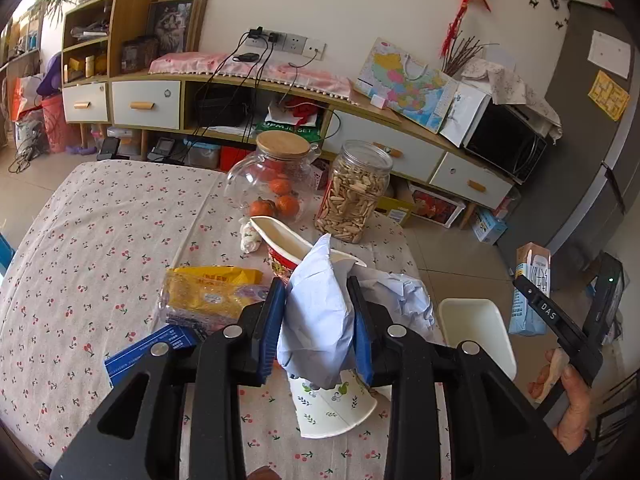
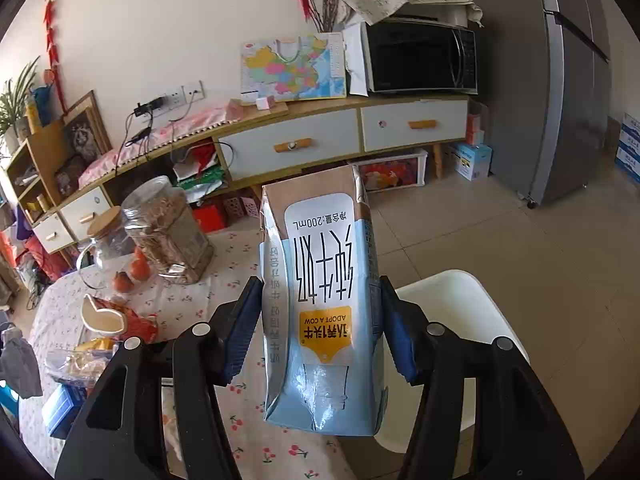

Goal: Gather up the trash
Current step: 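Carry tissue and milk carton to the white bin and open both tools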

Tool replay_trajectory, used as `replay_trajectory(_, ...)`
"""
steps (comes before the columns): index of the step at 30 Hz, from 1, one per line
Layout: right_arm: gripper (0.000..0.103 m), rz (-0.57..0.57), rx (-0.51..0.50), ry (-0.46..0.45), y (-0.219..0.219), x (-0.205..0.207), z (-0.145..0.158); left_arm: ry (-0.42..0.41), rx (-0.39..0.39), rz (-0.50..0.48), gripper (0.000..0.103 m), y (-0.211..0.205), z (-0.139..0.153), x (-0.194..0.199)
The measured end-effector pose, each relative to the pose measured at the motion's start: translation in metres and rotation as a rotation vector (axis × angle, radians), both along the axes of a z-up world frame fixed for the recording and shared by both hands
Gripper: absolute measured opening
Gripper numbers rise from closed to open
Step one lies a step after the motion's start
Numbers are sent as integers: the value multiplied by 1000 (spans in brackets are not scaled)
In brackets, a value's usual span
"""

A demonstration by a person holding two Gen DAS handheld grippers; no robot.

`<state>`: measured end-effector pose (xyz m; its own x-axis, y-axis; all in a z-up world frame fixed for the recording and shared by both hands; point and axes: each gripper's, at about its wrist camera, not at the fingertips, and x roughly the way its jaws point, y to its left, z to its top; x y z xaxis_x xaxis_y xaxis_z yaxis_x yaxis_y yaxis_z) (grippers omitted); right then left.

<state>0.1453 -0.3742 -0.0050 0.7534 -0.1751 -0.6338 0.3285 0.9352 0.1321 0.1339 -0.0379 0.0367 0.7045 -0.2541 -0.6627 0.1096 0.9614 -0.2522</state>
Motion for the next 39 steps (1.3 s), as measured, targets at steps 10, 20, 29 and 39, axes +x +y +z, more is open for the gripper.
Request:
replay_trajectory(10,96,-234,-17,44,-59,-14,-2,31,12,-170,31,-108,-12,29)
replay_trajectory(20,96,-434,-33,-63,-102,-54,24,39,13,-329,32,-212,-14,38)
replay_trajectory(29,96,-555,50,-132,-141,-82,35,98,63,-431,32,-295,-37,45)
replay_trajectory(39,96,-635,100,-189,-165,-101,42,106,105,-501,46,-364,-50,45)
